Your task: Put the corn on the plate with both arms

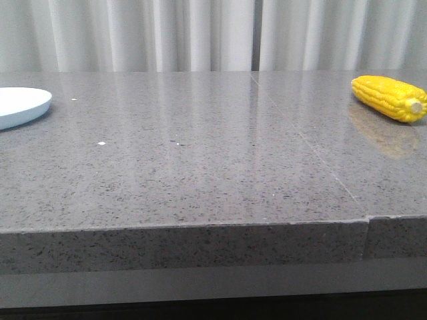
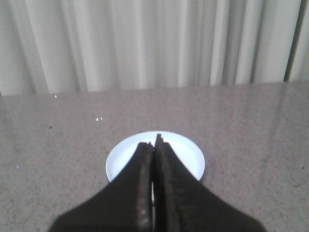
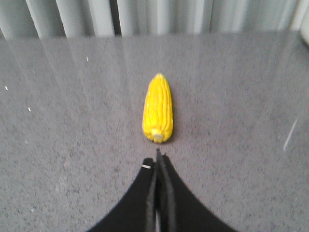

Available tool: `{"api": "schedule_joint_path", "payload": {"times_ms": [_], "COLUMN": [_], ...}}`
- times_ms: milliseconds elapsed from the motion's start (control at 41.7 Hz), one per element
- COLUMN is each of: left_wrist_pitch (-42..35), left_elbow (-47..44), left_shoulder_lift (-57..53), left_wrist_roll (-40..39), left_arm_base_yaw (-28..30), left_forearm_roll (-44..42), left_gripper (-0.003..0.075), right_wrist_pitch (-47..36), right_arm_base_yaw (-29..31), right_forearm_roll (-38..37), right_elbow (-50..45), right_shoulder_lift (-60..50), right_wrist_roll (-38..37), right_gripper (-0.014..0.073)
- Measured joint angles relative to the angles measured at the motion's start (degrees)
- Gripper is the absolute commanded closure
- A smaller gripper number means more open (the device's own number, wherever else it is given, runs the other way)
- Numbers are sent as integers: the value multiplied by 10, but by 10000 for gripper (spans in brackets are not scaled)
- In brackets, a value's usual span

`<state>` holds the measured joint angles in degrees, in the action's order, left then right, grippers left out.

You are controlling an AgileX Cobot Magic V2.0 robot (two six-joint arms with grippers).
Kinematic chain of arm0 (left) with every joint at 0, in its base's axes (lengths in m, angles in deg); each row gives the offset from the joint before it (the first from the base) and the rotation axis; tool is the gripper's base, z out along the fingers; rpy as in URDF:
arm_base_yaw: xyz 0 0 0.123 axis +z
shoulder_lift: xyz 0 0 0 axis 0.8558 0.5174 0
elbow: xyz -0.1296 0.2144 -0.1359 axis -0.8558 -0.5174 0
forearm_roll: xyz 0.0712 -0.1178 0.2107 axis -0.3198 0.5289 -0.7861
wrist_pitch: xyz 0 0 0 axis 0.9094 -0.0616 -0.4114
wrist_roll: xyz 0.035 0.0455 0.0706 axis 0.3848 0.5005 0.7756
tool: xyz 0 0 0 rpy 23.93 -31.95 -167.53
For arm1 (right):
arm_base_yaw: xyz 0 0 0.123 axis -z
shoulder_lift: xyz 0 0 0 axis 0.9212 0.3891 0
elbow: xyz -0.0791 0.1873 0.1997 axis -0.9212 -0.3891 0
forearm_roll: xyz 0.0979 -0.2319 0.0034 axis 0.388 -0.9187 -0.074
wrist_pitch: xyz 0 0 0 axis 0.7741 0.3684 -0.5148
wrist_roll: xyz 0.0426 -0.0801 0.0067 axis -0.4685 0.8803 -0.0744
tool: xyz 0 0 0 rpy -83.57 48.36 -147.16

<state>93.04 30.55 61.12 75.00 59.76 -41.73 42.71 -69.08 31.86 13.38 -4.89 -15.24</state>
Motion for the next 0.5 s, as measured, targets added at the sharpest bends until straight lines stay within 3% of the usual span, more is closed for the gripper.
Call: {"api": "schedule_joint_path", "payload": {"times_ms": [216, 288, 336, 408, 504], "left_wrist_pitch": [14, 19, 19, 22, 28], "left_elbow": [-8, -9, -9, -9, -9], "left_shoulder_lift": [45, 55, 62, 72, 82], "left_wrist_roll": [0, 0, 0, 0, 0], "left_arm_base_yaw": [0, 0, 0, 0, 0], "left_forearm_roll": [0, 0, 0, 0, 0], "left_gripper": [740, 735, 702, 591, 352], "right_wrist_pitch": [9, 10, 11, 11, 12], "right_arm_base_yaw": [0, 0, 0, 0, 0], "right_forearm_roll": [0, 0, 0, 0, 0], "right_elbow": [0, 0, 0, 0, 0], "right_shoulder_lift": [68, 83, 92, 103, 115], "right_wrist_roll": [0, 1, 6, 17, 23], "right_gripper": [655, 601, 505, 329, 64]}}
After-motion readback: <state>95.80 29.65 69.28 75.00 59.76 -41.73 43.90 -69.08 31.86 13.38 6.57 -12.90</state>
